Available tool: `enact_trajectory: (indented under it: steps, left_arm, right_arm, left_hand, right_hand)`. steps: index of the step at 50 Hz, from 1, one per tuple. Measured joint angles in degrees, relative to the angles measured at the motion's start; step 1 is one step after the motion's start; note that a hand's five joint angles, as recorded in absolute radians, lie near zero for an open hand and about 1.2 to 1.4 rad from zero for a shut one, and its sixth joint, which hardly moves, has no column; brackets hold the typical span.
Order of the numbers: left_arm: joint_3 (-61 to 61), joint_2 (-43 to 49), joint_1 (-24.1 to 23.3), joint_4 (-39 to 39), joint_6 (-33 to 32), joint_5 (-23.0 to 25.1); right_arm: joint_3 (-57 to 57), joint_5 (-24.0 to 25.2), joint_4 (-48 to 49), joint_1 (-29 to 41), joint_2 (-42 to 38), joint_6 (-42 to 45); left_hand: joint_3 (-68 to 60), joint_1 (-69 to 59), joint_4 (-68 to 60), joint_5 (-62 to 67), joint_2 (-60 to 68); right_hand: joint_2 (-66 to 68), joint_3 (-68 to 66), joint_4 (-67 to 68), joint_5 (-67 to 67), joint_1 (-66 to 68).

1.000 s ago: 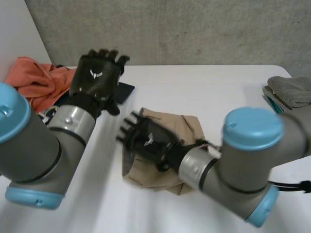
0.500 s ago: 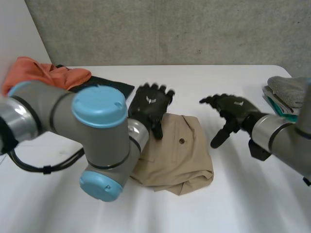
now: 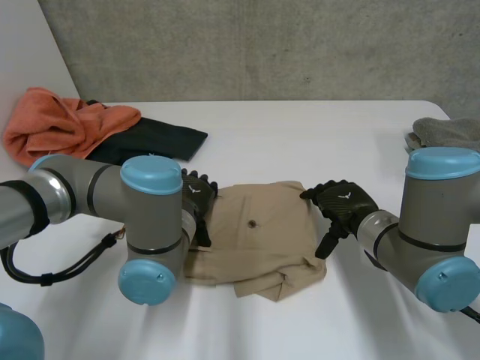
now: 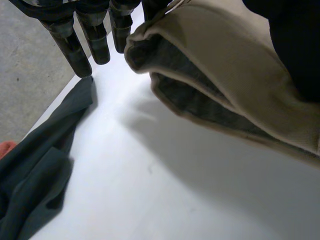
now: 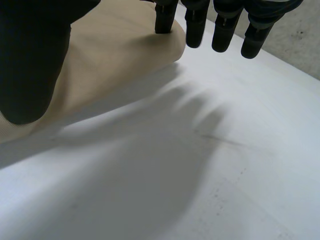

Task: Fold the laundry.

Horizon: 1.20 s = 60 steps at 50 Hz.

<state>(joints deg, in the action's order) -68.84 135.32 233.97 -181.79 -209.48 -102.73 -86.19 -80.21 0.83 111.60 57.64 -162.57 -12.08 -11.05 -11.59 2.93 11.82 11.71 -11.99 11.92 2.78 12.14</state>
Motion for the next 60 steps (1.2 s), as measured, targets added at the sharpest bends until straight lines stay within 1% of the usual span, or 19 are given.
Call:
enact_trajectory:
  steps: [7,11,14,15,17,20,24,27,29,32,34,39,41,43,47,55,58,60]
  left_arm:
    - [0.1,-1.2,-0.7,0.1,-0.7,0.0]
    - [0.3,-5.3,-2.8,0.1,0.4,1.4]
    - [0.3,-6.9,-3.5,0.1,1.0,1.9]
    - [0.4,-9.6,-4.2,0.0,2.2,2.7]
    - [0.4,-11.2,-4.5,0.0,2.9,3.2]
    - [0.7,-16.2,-5.0,-0.2,5.6,5.2]
    - [1.1,-19.7,-4.9,-0.4,8.3,7.9]
    - [1.7,-21.6,-4.6,-0.2,11.3,11.3]
    - [2.4,-22.5,-4.3,0.4,14.1,15.1]
    - [3.5,-22.9,-3.7,2.1,17.6,21.3]
    - [4.4,-22.9,-3.1,4.1,19.5,26.4]
    - [6.4,-22.1,-1.9,9.4,21.7,37.6]
    - [7.0,-21.8,-1.5,10.9,21.8,40.6]
    - [7.3,-21.4,-1.3,11.8,21.8,42.5]
    - [7.5,-21.1,-1.3,12.3,21.6,43.5]
    - [7.2,-20.6,-1.3,12.1,21.3,43.0]
    - [7.1,-20.4,-1.3,12.0,21.2,42.8]
    - [7.1,-20.3,-1.3,12.0,21.2,42.8]
  right_arm:
    - [-0.4,0.2,0.7,-0.1,1.1,0.3]
    - [-0.4,0.2,0.8,0.0,3.3,0.2]
    - [-0.5,0.1,0.8,0.1,4.6,0.2]
    - [-0.6,-0.1,0.8,0.2,7.2,0.3]
    - [-0.8,-0.3,0.7,0.3,8.8,0.3]
    - [-2.3,-1.1,0.7,0.9,14.7,0.4]
    - [-5.0,-1.7,1.0,2.6,18.9,0.4]
    - [-8.8,-2.1,2.0,5.2,21.0,0.4]
    - [-12.7,-2.4,4.3,7.8,21.6,0.5]
    - [-17.8,-3.1,9.0,10.9,21.2,0.5]
    - [-21.3,-4.1,13.4,13.0,20.1,0.8]
    - [-26.2,-7.3,23.5,16.4,15.9,2.4]
    - [-27.0,-8.1,26.8,17.1,13.8,3.5]
    - [-27.1,-8.8,29.9,17.6,11.3,5.1]
    - [-26.2,-9.2,34.5,17.6,7.1,7.5]
    - [-23.0,-9.2,41.3,17.2,1.7,9.8]
    - [-21.3,-9.0,43.2,17.1,0.1,10.0]
    - [-19.7,-8.9,44.1,17.0,-1.1,9.9]
  left_hand:
    - [0.0,0.2,0.1,0.0,0.0]
    - [0.0,0.2,0.1,0.0,0.0]
    - [0.0,0.2,0.1,0.0,0.0]
    - [0.0,0.2,0.1,0.0,0.0]
    - [0.0,0.2,0.1,0.0,0.0]
    - [0.0,0.2,0.1,0.0,0.0]
    - [0.0,0.2,0.1,0.0,0.0]
    - [0.0,0.2,0.1,0.0,0.0]
    - [0.0,0.2,0.1,0.0,0.0]
    - [0.0,0.2,0.1,0.0,0.0]
    - [0.0,0.2,0.1,0.0,0.0]
    - [0.0,0.2,0.1,0.0,0.0]
    - [0.0,0.2,0.1,0.0,0.0]
    - [0.0,0.2,0.1,0.0,0.0]
    - [0.0,0.2,0.1,0.0,0.0]
    - [0.0,0.2,0.1,0.0,0.0]
    - [0.0,0.2,0.1,0.0,0.0]
    - [0.0,0.2,0.1,0.0,0.0]
  right_hand:
    - [0.0,0.0,0.0,0.0,-0.1]
    - [0.0,0.0,0.0,0.0,-0.1]
    - [0.0,0.0,0.0,0.0,-0.1]
    - [0.0,0.0,0.0,0.0,-0.1]
    - [0.0,0.0,0.0,0.0,-0.1]
    - [0.0,0.0,0.0,0.0,-0.1]
    - [0.0,0.0,0.0,0.0,-0.1]
    - [0.0,0.0,0.0,0.0,-0.1]
    - [0.0,0.0,0.0,0.0,-0.1]
    - [0.0,0.0,0.0,0.0,-0.1]
    - [0.0,0.0,0.0,0.0,-0.1]
    - [0.0,0.0,0.0,0.0,-0.1]
    - [0.0,0.0,0.0,0.0,-0.1]
    - [0.0,0.0,0.0,0.0,-0.1]
    - [0.0,0.0,0.0,0.0,-0.1]
    - [0.5,-0.5,0.4,0.3,0.3]
    - [6.2,-5.9,6.0,5.2,5.3]
    - [14.6,-14.3,14.3,11.5,15.2]
